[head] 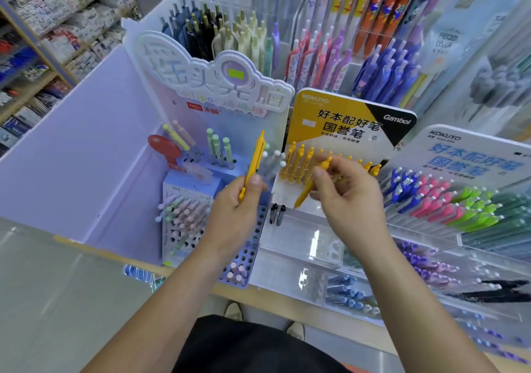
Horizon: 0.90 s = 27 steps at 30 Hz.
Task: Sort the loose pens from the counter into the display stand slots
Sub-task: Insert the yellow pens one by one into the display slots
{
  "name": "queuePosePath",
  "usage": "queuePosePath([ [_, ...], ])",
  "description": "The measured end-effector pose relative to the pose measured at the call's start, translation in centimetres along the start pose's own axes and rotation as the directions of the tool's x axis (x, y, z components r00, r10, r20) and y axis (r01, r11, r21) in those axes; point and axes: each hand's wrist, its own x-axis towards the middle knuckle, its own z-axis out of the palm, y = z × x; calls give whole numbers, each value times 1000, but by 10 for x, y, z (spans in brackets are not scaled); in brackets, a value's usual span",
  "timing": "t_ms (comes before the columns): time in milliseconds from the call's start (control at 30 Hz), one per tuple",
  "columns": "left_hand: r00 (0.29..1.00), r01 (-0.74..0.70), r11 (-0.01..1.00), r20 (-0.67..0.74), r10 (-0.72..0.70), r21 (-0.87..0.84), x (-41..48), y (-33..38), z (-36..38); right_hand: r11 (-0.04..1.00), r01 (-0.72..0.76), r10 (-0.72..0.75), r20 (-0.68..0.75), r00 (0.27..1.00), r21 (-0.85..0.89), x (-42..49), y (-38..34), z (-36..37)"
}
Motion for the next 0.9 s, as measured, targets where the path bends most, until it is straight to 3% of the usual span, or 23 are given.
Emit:
queuePosePath([
  [233,993,104,982,75,-93,-156,-5,-12,14,995,75,-85,-150,985,-69,25,-6,26],
  [633,992,93,968,106,-71,-232,-9,-17,4,903,210,-239,-33,970,-376,22,-3,34],
  [733,994,68,965,96,-46,-251,-8,-18,4,924,186,-209,-35,977,-335,22,-4,40],
  [900,999,10,970,50,2,-244,-10,-18,0,898,230,-278,-77,957,-376,22,-1,44],
])
